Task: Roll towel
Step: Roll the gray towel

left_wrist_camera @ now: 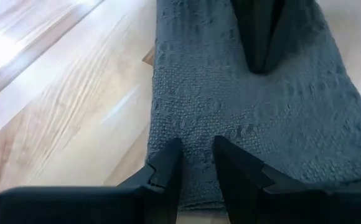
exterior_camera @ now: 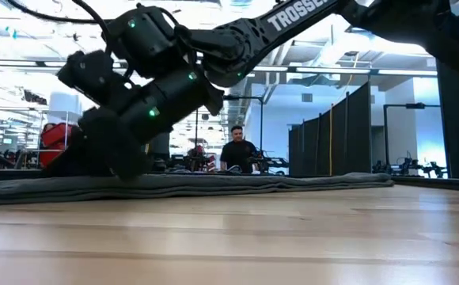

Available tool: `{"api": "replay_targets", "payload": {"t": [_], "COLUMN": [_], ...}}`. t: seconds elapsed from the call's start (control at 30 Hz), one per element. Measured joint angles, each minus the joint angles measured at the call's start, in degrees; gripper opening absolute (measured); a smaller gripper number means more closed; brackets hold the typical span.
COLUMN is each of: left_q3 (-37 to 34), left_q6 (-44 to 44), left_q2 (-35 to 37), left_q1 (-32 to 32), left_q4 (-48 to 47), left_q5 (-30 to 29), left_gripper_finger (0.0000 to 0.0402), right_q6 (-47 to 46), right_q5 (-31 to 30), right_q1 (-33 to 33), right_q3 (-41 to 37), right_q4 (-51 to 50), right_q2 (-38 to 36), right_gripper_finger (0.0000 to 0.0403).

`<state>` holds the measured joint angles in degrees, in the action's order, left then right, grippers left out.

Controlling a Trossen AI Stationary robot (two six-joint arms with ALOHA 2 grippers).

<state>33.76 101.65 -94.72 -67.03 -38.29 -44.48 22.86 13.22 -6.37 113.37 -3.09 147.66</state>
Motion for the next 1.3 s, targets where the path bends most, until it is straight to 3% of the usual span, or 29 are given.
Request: {"api": "replay_targets", "payload": {"t": [0.43,0.57,0.67,0.8,0.93,1.13,1.3], "left_q3": [0.4,3.4,6.9,10.1,9.7,3.9,1.3], "left_q6": [1.1,1.0,-0.7,-2.3,-4.4,-17.4,-11.4], "left_q2": [0.0,0.5,1.8,2.3,2.4,2.4,2.6], "left_q1": [-2.0,-2.0,-2.1,-1.6,-0.8,1.0,1.1], "left_q4": [-1.2,-7.8,-14.0,-17.5,-8.6,15.6,15.7], "left_q5": [0.2,2.9,3.1,0.9,-5.3,-3.8,1.3], "left_gripper_finger": [0.0081,0.0081,0.0081,0.0081,0.0081,0.0081,0.0081], "right_q6": [-1.8,-0.7,-1.1,-3.7,-5.2,-10.6,-11.5], "right_q5": [-3.3,-2.6,2.4,1.1,-3.1,-2.6,-3.2], "right_q1": [-1.5,-1.6,-0.9,0.7,2.3,5.2,4.9], "right_q3": [-2.5,-2.7,-6.7,-14.2,-21.9,-29.6,-32.0], "right_q4": [-1.7,-6.4,-5.8,-5.8,-5.2,-2.4,0.4], "right_q2": [-4.1,-8.0,-10.2,-13.2,-17.5,-20.1,-20.3], "right_gripper_finger": [0.0000,0.0000,0.0000,0.0000,0.0000,0.0000,0.0000]}}
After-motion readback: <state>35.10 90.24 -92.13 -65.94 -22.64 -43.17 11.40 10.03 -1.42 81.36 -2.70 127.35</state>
